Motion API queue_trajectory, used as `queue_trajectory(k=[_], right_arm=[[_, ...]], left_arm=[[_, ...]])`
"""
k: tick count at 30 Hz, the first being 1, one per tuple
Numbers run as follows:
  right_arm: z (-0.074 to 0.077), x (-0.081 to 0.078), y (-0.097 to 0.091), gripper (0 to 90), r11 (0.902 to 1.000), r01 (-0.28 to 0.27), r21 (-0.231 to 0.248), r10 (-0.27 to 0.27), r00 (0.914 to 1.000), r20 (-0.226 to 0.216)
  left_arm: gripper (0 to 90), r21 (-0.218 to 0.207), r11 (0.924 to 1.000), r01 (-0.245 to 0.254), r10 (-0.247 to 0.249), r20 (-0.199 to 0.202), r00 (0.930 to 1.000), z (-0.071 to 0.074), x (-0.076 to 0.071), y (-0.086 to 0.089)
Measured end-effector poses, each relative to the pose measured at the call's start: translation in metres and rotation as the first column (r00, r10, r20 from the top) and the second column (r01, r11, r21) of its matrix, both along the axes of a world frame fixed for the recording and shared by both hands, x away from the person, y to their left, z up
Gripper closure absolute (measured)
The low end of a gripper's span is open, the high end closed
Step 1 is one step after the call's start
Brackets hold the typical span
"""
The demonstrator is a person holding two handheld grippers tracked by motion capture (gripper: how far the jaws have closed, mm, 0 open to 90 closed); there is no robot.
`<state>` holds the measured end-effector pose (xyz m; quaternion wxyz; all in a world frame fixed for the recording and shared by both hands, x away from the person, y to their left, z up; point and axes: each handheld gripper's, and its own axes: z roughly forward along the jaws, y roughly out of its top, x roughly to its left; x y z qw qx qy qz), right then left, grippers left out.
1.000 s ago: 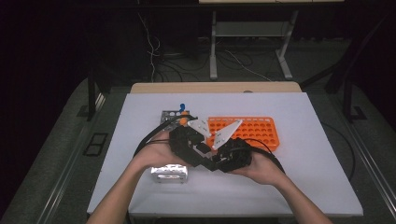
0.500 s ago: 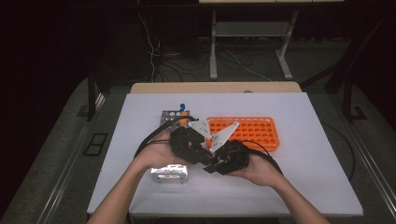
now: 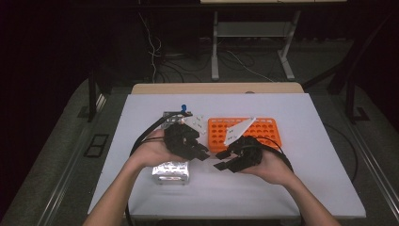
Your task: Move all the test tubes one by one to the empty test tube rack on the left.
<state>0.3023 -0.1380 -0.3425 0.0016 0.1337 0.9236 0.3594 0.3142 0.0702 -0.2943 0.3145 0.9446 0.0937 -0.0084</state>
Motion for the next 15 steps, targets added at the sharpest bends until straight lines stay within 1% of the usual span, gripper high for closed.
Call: queue_trajectory(k=[4,6,9,13,15], right_arm=[[-0.001,0.004,-0.012,56.9,0.9994,0.033,-0.005,-0.033,0.9994,-0.006],[0.000,0.005,-0.018,54.9,0.9985,0.054,0.004,-0.054,0.9984,-0.012],[0.001,0.006,-0.028,52.1,0.9972,0.074,0.012,-0.074,0.9973,-0.007],[0.001,0.006,-0.039,47.7,0.9948,0.101,0.018,-0.100,0.9949,-0.011],[0.001,0.006,-0.045,46.1,0.9931,0.115,0.023,-0.115,0.9933,-0.011]], left_arm=[[74.5,-0.001,0.9997,-0.024,0.024,0.009,0.9997,0.004,0.002,0.005],[74.5,-0.003,0.9994,-0.035,0.035,0.013,0.9993,0.006,0.004,0.008],[74.5,0.003,0.9986,-0.054,0.054,0.023,0.9983,0.010,0.007,0.014],[74.5,-0.004,0.9967,-0.081,0.081,0.038,0.9960,0.016,0.011,0.020],[74.5,0.000,0.9956,-0.093,0.093,0.046,0.9946,0.018,0.014,0.023]])
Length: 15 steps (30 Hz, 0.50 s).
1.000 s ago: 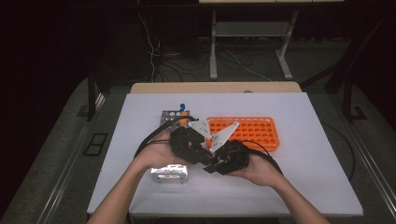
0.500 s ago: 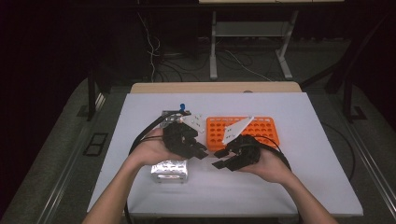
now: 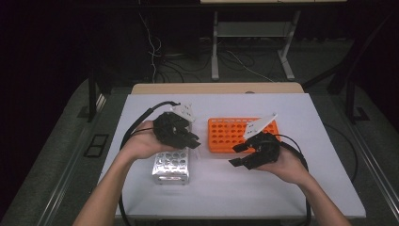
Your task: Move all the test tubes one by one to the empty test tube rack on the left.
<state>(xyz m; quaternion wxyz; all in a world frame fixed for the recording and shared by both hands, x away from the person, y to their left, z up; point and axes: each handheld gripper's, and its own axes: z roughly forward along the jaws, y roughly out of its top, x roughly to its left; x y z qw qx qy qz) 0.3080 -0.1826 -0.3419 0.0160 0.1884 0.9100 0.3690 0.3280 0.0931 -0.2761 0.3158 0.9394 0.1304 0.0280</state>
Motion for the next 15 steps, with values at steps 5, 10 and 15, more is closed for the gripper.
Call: queue_trajectory(k=[5,10,15], right_arm=[[-0.001,-0.001,-0.010,38.3,0.9996,0.023,0.013,-0.023,0.9997,-0.006],[-0.004,-0.002,-0.014,28.5,0.9993,0.035,0.015,-0.035,0.9992,-0.018],[-0.006,-0.002,-0.018,15.9,0.9983,0.057,0.009,-0.057,0.9982,-0.020]], left_arm=[[74.5,0.014,0.9994,-0.032,0.032,0.020,0.9993,0.006,0.009,0.006],[74.5,0.014,0.9973,-0.072,0.071,0.026,0.9971,0.008,0.021,0.014],[74.6,0.033,0.9937,-0.107,0.106,0.037,0.9937,0.006,0.033,0.020]])
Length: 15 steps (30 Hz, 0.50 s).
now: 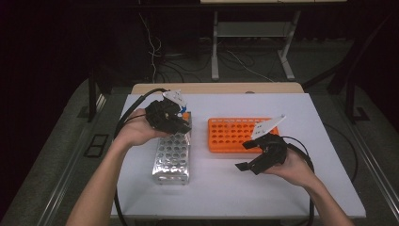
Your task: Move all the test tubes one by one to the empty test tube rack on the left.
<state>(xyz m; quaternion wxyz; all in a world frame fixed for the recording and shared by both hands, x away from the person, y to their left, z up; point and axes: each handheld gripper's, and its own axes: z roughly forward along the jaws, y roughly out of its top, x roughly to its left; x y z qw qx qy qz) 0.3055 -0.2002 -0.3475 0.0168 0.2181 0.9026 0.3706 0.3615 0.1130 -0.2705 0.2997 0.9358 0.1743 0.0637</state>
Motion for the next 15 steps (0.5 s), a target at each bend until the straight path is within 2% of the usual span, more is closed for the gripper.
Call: queue_trajectory(k=[2,5,9,15], right_arm=[[-0.001,0.000,-0.002,11.5,1.0000,0.010,0.003,-0.010,1.0000,0.001],[-0.002,0.000,-0.005,11.1,0.9997,0.020,0.009,-0.020,0.9998,-0.003],[-0.005,0.000,-0.008,10.3,0.9996,0.028,0.008,-0.028,0.9996,-0.008],[-0.008,0.000,-0.009,10.3,0.9995,0.031,0.010,-0.031,0.9995,-0.008]], left_arm=[[74.6,-0.005,0.9999,-0.016,0.016,0.004,0.9999,0.000,0.004,0.003],[74.6,-0.008,0.9993,-0.038,0.038,0.005,0.9993,-0.003,0.011,0.006],[74.6,0.008,0.9980,-0.062,0.062,0.008,0.9980,-0.007,0.017,0.009],[74.6,0.020,0.9977,-0.065,0.065,0.009,0.9978,-0.013,0.023,0.008]])
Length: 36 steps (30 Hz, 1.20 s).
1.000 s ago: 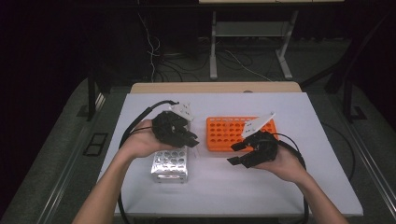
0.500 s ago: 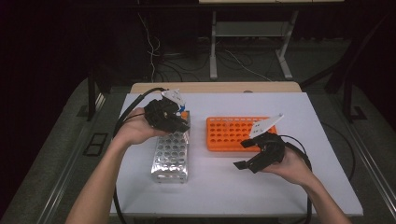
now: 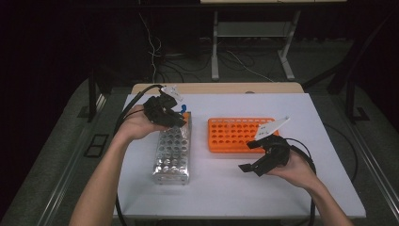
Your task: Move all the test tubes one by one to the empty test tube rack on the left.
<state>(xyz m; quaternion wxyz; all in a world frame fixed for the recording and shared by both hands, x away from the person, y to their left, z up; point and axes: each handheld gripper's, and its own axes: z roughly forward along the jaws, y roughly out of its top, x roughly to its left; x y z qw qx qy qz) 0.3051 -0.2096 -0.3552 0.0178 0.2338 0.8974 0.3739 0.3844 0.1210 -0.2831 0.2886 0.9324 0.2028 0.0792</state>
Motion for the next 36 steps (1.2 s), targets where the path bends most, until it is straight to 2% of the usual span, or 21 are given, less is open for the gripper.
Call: queue_trajectory(k=[10,22,28,36], right_arm=[[-0.003,-0.002,-0.001,10.3,0.9999,-0.002,0.010,0.002,1.0000,0.001],[-0.003,-0.001,-0.002,10.3,0.9997,0.002,0.023,-0.002,1.0000,0.005],[-0.002,0.001,-0.004,10.3,0.9994,0.011,0.032,-0.011,0.9999,0.006],[-0.004,0.005,-0.004,10.3,0.9990,0.015,0.043,-0.015,0.9999,0.003]], left_arm=[[74.5,0.023,0.9997,0.001,-0.001,-0.004,1.0000,-0.016,0.006,-0.003],[74.4,0.038,0.9992,-0.009,0.010,-0.037,0.9993,-0.033,0.012,-0.005],[73.0,0.019,0.9995,-0.024,0.026,-0.074,0.9969,-0.038,0.014,-0.003],[62.1,-0.028,0.9986,-0.046,0.043,-0.090,0.9950,-0.030,0.009,0.002]])
